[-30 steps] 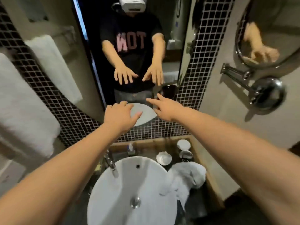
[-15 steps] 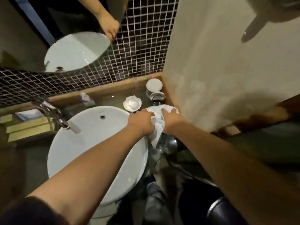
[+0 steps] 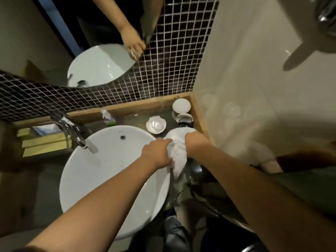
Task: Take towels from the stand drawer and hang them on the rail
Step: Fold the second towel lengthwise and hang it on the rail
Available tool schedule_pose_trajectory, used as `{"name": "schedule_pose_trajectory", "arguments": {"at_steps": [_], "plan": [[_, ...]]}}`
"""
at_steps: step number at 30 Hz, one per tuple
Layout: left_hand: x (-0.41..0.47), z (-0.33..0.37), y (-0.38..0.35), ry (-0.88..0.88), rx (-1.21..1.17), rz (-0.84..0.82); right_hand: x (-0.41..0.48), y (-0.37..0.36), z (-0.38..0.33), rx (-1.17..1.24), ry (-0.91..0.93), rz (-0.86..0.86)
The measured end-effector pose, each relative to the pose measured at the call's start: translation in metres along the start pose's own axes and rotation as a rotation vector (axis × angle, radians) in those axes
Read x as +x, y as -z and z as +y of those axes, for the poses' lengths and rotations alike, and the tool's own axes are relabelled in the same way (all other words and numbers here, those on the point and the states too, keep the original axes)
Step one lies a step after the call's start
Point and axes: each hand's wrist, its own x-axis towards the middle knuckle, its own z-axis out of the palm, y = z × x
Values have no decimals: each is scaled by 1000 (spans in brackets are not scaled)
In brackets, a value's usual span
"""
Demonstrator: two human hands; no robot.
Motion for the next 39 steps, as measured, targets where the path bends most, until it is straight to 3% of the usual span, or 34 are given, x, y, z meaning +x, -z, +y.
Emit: {"name": "schedule_pose_trajectory", "arguments": {"at_steps": [2,4,10,13,17,21,25,29,31,34,37,39], "plan": [[-15,-7,15,-15,-170,104,-15,58,-28,-46,37,-237],[-35,-12,38,-90,-348,252,-33,121,-57,-143,121,-219],[-102,-38,139,-83,-706,683,-116,265,-139,-235,370,249],[-140,-66,203,-74,-677,931,-153,316,-178,-256,455,474],[-202,-94,275,-111,-708,1135,-198,362,-222,-279,469,805],[-259,-133,311,-52,-613,1214,-234,401,-250,-158,495,1044],[-297,-188,322,188,-512,1184,-259,440,-265,-20,595,1161],[-326,-206,344,286,-683,1278,-269,467,-284,79,635,1299],[-337,-194,363,197,-1017,1304,-269,477,-295,134,630,1386],[-352,-162,403,-151,-1448,1115,-273,489,-309,176,610,1420],[-370,-129,442,-297,-1456,1082,-280,495,-316,246,665,1397],[-380,-114,468,-300,-1436,1111,-280,500,-312,243,696,1534]]}}
